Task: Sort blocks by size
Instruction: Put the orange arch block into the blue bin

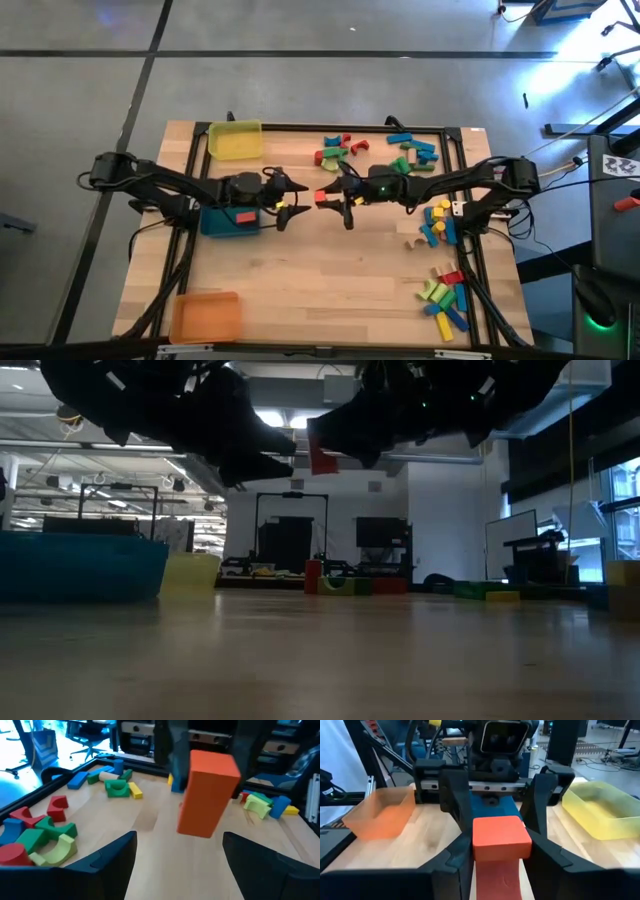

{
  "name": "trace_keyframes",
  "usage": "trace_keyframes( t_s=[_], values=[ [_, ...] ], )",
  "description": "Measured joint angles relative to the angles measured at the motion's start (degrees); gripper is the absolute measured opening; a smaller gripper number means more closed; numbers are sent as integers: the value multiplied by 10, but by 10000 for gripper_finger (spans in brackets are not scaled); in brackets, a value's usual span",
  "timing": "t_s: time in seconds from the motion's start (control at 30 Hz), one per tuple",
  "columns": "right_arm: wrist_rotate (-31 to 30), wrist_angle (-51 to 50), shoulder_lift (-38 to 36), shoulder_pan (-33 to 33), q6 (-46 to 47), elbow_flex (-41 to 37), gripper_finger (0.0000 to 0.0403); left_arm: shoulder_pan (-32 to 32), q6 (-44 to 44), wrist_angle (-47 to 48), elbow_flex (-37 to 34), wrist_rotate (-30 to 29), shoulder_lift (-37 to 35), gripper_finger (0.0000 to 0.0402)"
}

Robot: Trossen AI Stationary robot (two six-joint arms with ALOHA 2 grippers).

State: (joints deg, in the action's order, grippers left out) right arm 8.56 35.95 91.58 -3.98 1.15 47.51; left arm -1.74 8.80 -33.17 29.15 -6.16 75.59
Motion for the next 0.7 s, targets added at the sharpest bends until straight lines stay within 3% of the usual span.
trace_keyframes(
  t_s=[0.43,0.7],
  values=[
    [-1,112,39,19,-4,0,138,0,-3,-13,0,28,0,280],
    [1,108,79,29,-19,54,138,3,-20,-33,-1,34,0,280]
  ],
)
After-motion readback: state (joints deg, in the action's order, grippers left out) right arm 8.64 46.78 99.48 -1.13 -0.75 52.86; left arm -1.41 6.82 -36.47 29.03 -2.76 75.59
